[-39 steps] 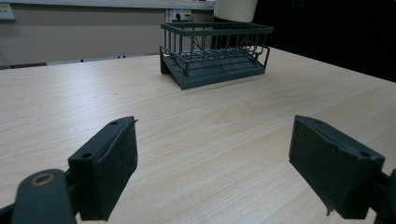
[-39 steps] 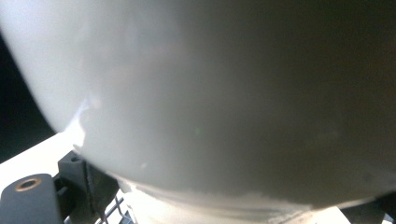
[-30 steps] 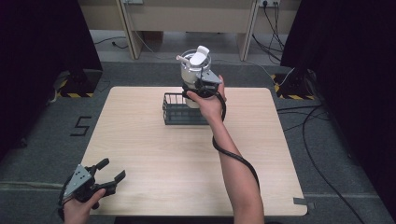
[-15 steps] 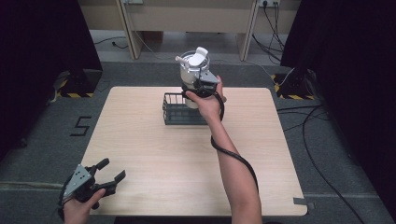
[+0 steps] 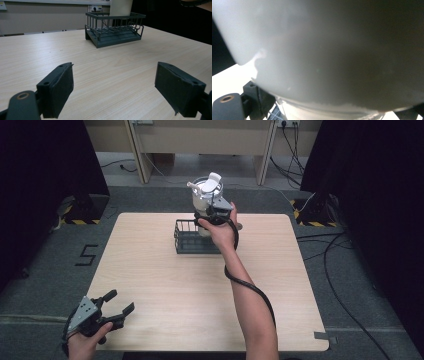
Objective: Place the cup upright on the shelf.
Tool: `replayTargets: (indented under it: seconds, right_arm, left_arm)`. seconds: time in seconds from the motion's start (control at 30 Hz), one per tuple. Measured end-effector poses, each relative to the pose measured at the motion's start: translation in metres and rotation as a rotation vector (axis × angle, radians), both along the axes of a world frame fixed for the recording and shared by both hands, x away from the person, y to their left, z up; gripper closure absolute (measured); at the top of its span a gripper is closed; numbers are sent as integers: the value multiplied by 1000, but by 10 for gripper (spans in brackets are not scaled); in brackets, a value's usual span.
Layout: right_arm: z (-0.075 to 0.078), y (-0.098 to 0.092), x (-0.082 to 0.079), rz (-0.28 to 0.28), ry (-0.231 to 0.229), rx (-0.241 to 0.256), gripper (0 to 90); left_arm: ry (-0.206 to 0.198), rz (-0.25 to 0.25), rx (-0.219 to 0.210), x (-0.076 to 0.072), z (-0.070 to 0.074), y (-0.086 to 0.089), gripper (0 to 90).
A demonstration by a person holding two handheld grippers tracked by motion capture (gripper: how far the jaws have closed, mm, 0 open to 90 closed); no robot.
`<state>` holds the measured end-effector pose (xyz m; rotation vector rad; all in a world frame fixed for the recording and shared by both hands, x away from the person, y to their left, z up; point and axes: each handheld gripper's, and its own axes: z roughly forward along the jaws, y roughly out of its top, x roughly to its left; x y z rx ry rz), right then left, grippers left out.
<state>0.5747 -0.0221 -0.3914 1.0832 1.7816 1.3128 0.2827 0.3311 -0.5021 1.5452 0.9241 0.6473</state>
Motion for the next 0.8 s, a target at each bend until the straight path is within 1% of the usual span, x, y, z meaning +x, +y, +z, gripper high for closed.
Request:
replayTargets:
  seconds: [0.3, 0.43, 0.47, 0.8]
  right_arm:
    - [-10, 3, 3, 2, 26, -6, 110]
    - [-13, 3, 4, -4, 31, -2, 110]
    - [-14, 3, 3, -3, 39, 2, 110]
    - [-23, 4, 5, -6, 49, -4, 110]
  left_arm:
    - [-2, -2, 2, 0, 0, 0, 148]
    - [-2, -2, -1, 0, 0, 0, 148]
    - [-2, -2, -1, 0, 0, 0, 148]
    - [-2, -4, 0, 0, 0, 0, 148]
